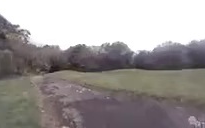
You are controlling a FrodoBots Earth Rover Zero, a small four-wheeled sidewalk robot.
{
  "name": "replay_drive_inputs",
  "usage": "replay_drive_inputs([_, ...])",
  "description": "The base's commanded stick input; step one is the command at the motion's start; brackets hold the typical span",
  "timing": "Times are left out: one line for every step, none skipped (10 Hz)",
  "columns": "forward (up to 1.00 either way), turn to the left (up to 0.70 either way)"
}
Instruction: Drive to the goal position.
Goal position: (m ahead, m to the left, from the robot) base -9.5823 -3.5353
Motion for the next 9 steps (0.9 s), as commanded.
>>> replay_drive_inputs([-0.85, 0.00])
replay_drive_inputs([-0.85, 0.00])
replay_drive_inputs([-0.85, 0.00])
replay_drive_inputs([-0.85, 0.00])
replay_drive_inputs([0.00, 0.00])
replay_drive_inputs([0.00, 0.00])
replay_drive_inputs([0.00, 0.00])
replay_drive_inputs([0.00, 0.00])
replay_drive_inputs([0.00, 0.00])
